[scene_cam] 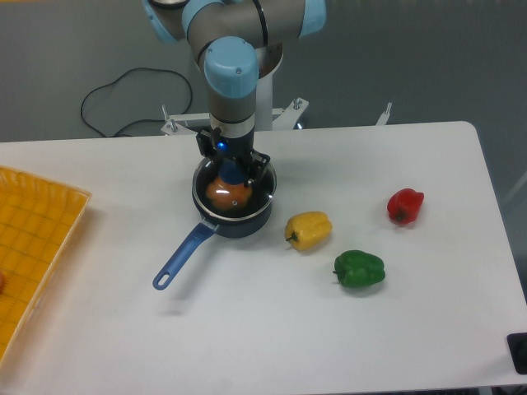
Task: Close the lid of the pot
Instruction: 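Hold the lid seated on the saucepan, pressing it down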
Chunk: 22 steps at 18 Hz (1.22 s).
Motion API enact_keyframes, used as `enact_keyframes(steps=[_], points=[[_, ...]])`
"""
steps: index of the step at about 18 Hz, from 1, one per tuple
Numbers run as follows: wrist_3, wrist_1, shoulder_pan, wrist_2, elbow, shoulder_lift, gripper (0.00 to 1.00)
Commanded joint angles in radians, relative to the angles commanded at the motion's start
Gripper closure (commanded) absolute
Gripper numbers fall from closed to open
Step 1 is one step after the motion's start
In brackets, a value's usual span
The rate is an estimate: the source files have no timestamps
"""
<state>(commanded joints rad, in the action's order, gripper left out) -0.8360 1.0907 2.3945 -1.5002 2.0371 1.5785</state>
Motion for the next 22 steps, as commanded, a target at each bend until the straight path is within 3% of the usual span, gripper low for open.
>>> enact_keyframes(steps=[7,22], points=[[0.000,-0.037,-0.003,0.000,0.021,0.005,0.52],[0.002,-0.040,-0.003,-0.002,0.021,0.011,0.52]])
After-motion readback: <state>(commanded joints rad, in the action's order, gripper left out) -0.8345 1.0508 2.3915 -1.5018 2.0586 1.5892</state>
